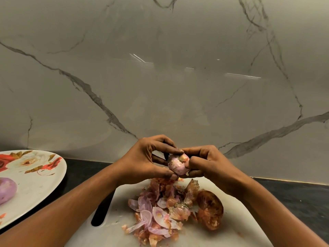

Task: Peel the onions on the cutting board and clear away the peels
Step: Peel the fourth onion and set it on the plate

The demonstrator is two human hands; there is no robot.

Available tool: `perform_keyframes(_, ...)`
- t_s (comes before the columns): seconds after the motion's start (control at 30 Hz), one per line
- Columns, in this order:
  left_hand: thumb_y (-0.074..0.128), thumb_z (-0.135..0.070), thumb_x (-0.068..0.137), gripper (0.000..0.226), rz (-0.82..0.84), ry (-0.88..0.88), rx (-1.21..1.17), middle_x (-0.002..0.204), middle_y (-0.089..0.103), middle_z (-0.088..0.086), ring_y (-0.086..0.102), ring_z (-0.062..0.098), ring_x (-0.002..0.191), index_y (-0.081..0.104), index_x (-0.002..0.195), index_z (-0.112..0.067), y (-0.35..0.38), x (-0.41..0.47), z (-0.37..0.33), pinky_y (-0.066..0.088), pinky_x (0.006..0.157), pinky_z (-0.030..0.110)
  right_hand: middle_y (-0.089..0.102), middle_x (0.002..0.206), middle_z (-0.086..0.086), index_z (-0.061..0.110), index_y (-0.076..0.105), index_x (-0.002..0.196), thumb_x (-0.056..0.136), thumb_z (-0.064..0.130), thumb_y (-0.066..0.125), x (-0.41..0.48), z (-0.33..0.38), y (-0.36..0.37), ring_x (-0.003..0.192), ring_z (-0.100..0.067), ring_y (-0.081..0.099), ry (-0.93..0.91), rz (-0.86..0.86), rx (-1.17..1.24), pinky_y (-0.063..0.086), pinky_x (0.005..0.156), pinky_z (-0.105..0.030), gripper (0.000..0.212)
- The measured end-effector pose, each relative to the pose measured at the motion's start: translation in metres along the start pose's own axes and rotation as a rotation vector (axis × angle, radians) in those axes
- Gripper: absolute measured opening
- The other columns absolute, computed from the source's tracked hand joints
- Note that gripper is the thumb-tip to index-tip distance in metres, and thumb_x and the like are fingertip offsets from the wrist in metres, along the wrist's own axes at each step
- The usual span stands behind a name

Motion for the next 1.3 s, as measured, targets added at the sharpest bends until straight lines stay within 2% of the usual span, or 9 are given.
perform_keyframes(0.2, 0.095, -0.002, 0.071, 0.055, 0.010, -0.002, -0.028, 0.119, 0.064, -0.004, 0.069, 0.024, 0.114, 0.079, 0.122, -0.016, -0.003, 0.001, -0.001, 0.064, 0.087, 0.036, 0.079, 0.115, -0.015, 0.008, 0.073, 0.129, 0.092, 0.011, 0.068, 0.000, 0.001, 0.000, 0.106, -0.034, 0.077, -0.007, -0.001, 0.033, 0.064, 0.095, -0.042, 0.038)
perform_keyframes(0.27, 0.094, -0.002, 0.071, 0.055, 0.028, -0.005, -0.032, 0.120, 0.064, -0.002, 0.069, 0.025, 0.114, 0.079, 0.122, -0.016, -0.002, 0.000, 0.000, 0.065, 0.087, 0.039, 0.079, 0.115, -0.014, 0.008, 0.073, 0.129, 0.087, 0.012, 0.070, -0.001, -0.001, 0.000, 0.106, -0.033, 0.077, -0.007, 0.008, -0.004, 0.063, 0.094, -0.041, 0.042)
perform_keyframes(0.63, 0.093, 0.002, 0.072, 0.054, 0.032, -0.006, -0.078, 0.122, 0.064, 0.002, 0.069, 0.028, 0.116, 0.079, 0.122, -0.012, -0.004, 0.001, 0.000, 0.065, 0.088, 0.041, 0.078, 0.120, -0.014, 0.009, 0.071, 0.132, 0.085, 0.014, 0.069, -0.002, 0.002, 0.000, 0.112, -0.034, 0.075, -0.013, 0.006, 0.027, 0.057, 0.104, -0.056, 0.047)
perform_keyframes(0.77, 0.093, 0.003, 0.072, 0.054, 0.044, -0.017, -0.079, 0.123, 0.064, 0.003, 0.069, 0.029, 0.116, 0.078, 0.122, -0.011, -0.003, 0.001, 0.002, 0.065, 0.088, 0.042, 0.079, 0.119, -0.013, 0.010, 0.071, 0.133, 0.089, 0.009, 0.072, -0.002, 0.001, 0.001, 0.111, -0.032, 0.076, -0.021, 0.028, 0.006, 0.059, 0.102, -0.051, 0.044)
perform_keyframes(0.83, 0.092, 0.004, 0.073, 0.055, 0.052, -0.025, -0.108, 0.125, 0.065, 0.005, 0.069, 0.033, 0.117, 0.077, 0.124, -0.010, -0.006, 0.001, 0.003, 0.064, 0.089, 0.047, 0.079, 0.118, -0.012, 0.011, 0.072, 0.132, 0.081, 0.019, 0.074, -0.002, 0.002, -0.001, 0.111, -0.033, 0.076, -0.029, 0.026, 0.004, 0.061, 0.100, -0.047, 0.052)
perform_keyframes(0.9, 0.091, 0.005, 0.074, 0.056, 0.054, -0.028, -0.138, 0.127, 0.067, 0.008, 0.069, 0.035, 0.119, 0.076, 0.126, -0.009, -0.010, 0.001, 0.002, 0.063, 0.091, 0.051, 0.079, 0.119, -0.013, 0.012, 0.072, 0.131, 0.077, 0.017, 0.070, -0.001, 0.003, -0.002, 0.111, -0.034, 0.075, -0.037, 0.016, 0.025, 0.061, 0.100, -0.046, 0.054)
perform_keyframes(1.1, 0.088, 0.008, 0.077, 0.055, 0.057, -0.032, -0.153, 0.130, 0.066, 0.009, 0.068, 0.035, 0.121, 0.074, 0.128, -0.007, -0.010, 0.001, 0.002, 0.062, 0.092, 0.054, 0.079, 0.115, -0.018, 0.010, 0.074, 0.124, 0.090, 0.015, 0.061, -0.001, 0.006, 0.002, 0.106, -0.033, 0.078, -0.008, -0.004, 0.175, 0.064, 0.092, -0.036, 0.037)
perform_keyframes(1.2, 0.087, 0.009, 0.077, 0.056, 0.080, -0.031, -0.138, 0.131, 0.064, 0.009, 0.069, 0.034, 0.119, 0.074, 0.128, -0.007, -0.006, 0.000, 0.003, 0.063, 0.092, 0.051, 0.080, 0.113, -0.017, 0.007, 0.075, 0.123, 0.100, 0.008, 0.067, -0.002, 0.006, 0.001, 0.105, -0.034, 0.077, 0.003, -0.029, 0.094, 0.064, 0.093, -0.037, 0.024)
perform_keyframes(1.3, 0.087, 0.010, 0.077, 0.054, 0.102, -0.035, -0.121, 0.131, 0.063, 0.009, 0.070, 0.032, 0.118, 0.075, 0.127, -0.008, -0.004, 0.001, 0.002, 0.064, 0.091, 0.048, 0.079, 0.112, -0.018, 0.006, 0.076, 0.121, 0.101, -0.001, 0.060, -0.003, 0.004, 0.002, 0.107, -0.037, 0.076, 0.021, -0.028, 0.041, 0.064, 0.094, -0.040, 0.027)
Point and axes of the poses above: each hand's wrist, its own x-axis towards the middle knuckle, its own y-axis out of the palm, z = x × y, the point moved 6 cm from there along x, towards the middle knuckle
